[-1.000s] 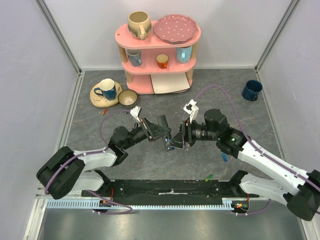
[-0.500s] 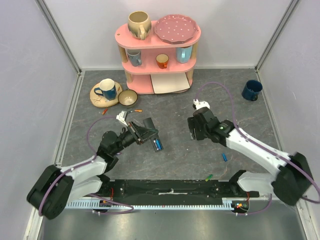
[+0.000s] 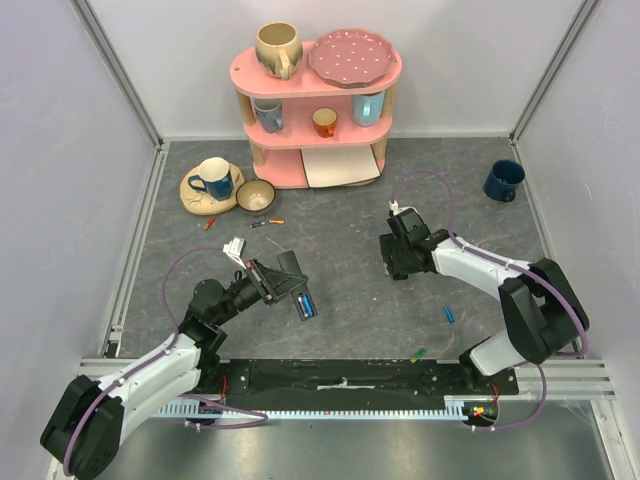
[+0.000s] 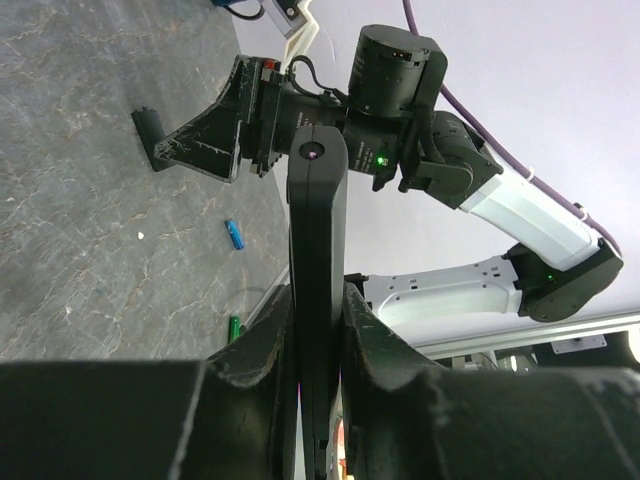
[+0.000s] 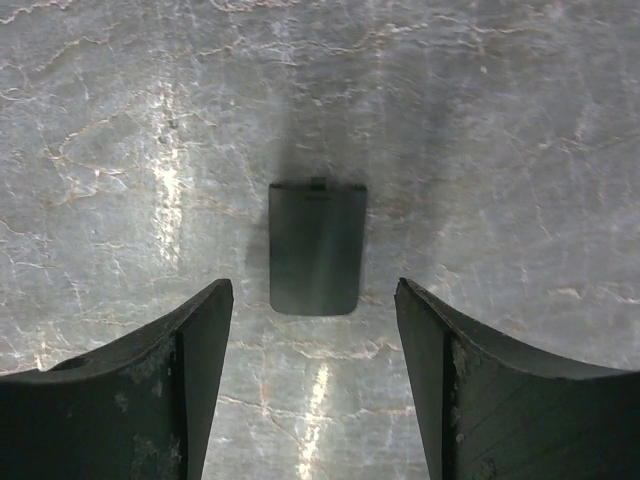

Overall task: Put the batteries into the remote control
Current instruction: Pick up the battery cover at the center of the board.

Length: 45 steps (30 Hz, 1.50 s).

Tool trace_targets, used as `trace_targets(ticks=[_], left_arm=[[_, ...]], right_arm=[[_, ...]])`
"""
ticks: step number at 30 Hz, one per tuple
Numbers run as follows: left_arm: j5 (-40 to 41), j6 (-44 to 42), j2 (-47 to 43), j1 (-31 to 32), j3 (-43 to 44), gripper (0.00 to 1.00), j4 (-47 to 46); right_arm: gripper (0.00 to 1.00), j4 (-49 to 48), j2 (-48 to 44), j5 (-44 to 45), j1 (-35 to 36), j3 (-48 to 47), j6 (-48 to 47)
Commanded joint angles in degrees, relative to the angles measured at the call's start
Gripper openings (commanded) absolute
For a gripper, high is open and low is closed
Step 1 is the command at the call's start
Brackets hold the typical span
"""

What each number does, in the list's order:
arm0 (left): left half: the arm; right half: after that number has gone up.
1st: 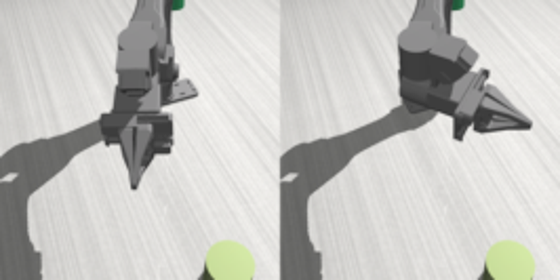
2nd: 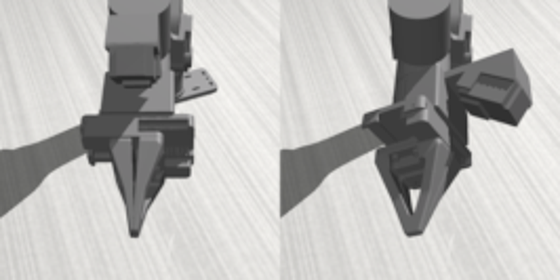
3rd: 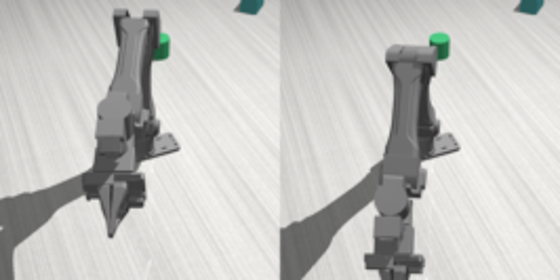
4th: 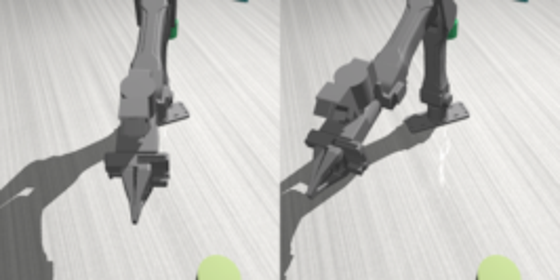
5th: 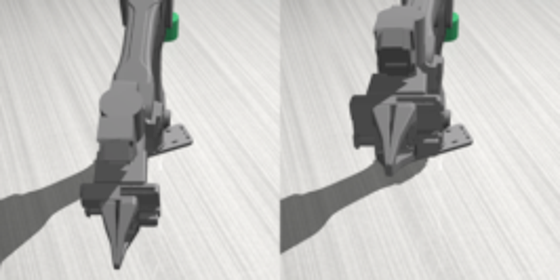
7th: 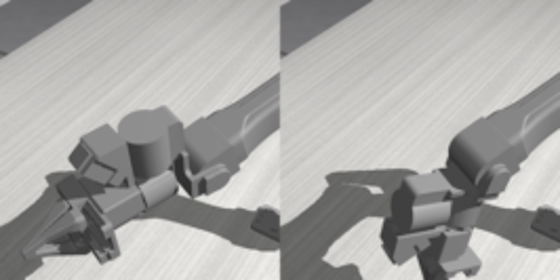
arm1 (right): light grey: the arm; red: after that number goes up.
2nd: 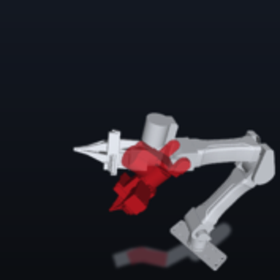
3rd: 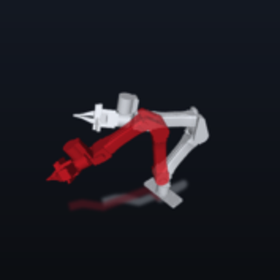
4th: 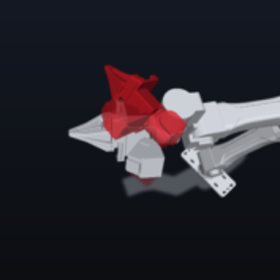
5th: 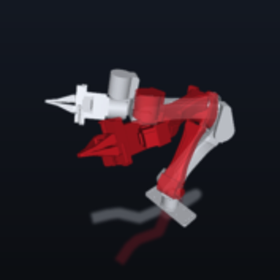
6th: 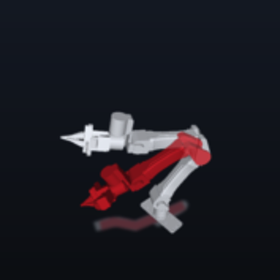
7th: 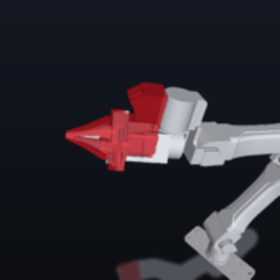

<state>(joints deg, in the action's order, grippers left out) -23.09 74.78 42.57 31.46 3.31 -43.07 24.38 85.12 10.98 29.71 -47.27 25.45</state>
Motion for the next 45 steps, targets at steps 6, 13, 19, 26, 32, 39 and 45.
trace_targets(ticks=[6,13,19,26,32,39,45], left_arm=[[-1.87,-2.45,1.47,-0.17,-0.50,0.02,-1.93],[-1.87,-2.89,1.29,-0.17,-0.06,0.02,-1.49],[-1.87,-2.98,1.64,-0.17,0.20,0.02,-1.58],[-1.96,-2.98,2.08,-0.17,0.03,0.02,-2.02],[-1.96,-2.89,2.08,-0.17,0.12,0.02,-2.37],[-2.04,-3.06,4.71,-0.17,1.78,0.02,-3.69],[-1.35,-2.63,8.84,-0.17,4.16,0.02,-6.50]], right_arm=[[0.70,-4.87,5.14,-2.90,-0.89,-0.90,-1.63],[0.64,-5.57,6.37,-3.68,-2.03,-0.46,-1.37],[0.60,-5.57,6.46,-4.92,-2.12,0.68,-1.37],[0.51,-5.40,6.55,-6.32,-2.03,2.44,-1.28],[0.40,-5.40,6.11,-7.38,-2.12,3.32,-0.93],[0.29,-5.48,-3.26,-9.40,-1.94,3.85,0.65],[0.24,-1.54,-15.50,-10.89,-0.45,3.24,1.62]])
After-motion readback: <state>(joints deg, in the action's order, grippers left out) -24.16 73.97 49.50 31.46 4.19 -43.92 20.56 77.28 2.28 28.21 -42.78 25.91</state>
